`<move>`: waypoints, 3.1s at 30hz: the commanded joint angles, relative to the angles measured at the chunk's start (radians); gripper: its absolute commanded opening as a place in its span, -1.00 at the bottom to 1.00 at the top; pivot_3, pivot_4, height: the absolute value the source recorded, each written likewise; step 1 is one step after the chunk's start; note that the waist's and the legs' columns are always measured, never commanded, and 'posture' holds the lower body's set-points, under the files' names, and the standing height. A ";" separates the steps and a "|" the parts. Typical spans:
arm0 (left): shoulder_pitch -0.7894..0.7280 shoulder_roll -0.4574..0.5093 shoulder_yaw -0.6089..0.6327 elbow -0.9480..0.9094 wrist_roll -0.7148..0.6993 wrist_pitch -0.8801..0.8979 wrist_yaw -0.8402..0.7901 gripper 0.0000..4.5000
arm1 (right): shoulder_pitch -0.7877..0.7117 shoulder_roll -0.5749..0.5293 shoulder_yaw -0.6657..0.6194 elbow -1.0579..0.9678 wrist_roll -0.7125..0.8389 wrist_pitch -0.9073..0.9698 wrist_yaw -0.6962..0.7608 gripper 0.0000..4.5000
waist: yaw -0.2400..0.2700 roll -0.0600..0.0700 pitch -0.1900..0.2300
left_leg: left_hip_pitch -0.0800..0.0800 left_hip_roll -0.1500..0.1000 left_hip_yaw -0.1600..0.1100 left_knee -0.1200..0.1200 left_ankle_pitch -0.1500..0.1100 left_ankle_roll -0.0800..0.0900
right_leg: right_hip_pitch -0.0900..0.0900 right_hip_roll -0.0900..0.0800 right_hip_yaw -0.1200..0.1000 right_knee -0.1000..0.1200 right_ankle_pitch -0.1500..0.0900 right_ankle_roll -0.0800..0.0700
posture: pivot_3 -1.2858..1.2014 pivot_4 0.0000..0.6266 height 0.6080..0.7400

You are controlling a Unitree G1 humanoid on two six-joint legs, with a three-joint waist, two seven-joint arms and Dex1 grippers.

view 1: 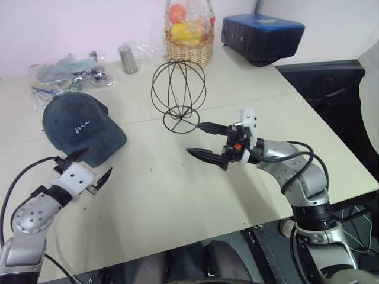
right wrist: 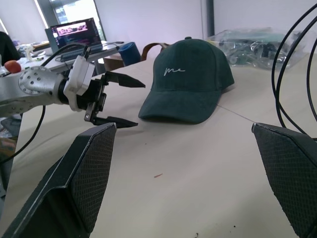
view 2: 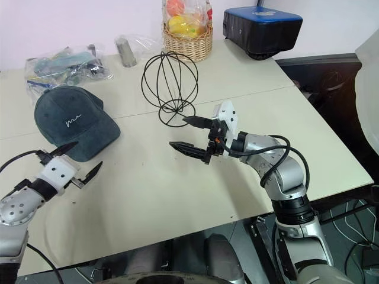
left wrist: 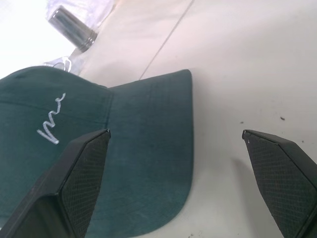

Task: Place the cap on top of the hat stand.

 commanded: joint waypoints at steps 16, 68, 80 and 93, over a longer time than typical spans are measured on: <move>-0.051 -0.019 -0.090 0.167 0.264 -0.092 0.310 1.00 | 0.024 0.002 -0.003 -0.019 -0.022 -0.052 -0.007 0.99 | 0.002 0.000 0.000 | 0.000 0.000 0.000 0.000 0.000 0.000 | 0.000 0.000 0.000 0.002 0.000 0.000 | 0.03 -0.52 1.00; 0.019 -0.013 -0.114 0.148 0.152 -0.100 0.272 1.00 | 0.005 -0.008 -0.018 0.012 -0.036 -0.074 -0.006 0.99 | 0.026 0.005 -0.003 | 0.002 0.000 0.000 0.002 0.000 0.001 | 0.001 0.000 0.000 0.003 0.000 0.000 | 0.03 -0.52 1.00; -0.022 0.001 -0.135 0.135 0.226 -0.139 0.291 1.00 | -0.016 -0.031 0.014 -0.031 -0.057 -0.098 0.035 0.99 | 0.030 0.005 -0.003 | 0.002 0.000 0.000 0.002 0.000 0.001 | 0.002 0.000 0.000 0.002 0.000 0.000 | 0.03 -0.52 1.00; -0.100 0.001 -0.161 0.203 0.292 -0.115 0.337 1.00 | -0.053 -0.118 0.107 -0.057 -0.059 0.002 0.151 0.99 | 0.030 0.005 -0.003 | 0.002 -0.001 -0.001 0.003 0.000 0.001 | 0.003 0.000 -0.001 0.002 0.000 0.000 | 0.03 -0.52 1.00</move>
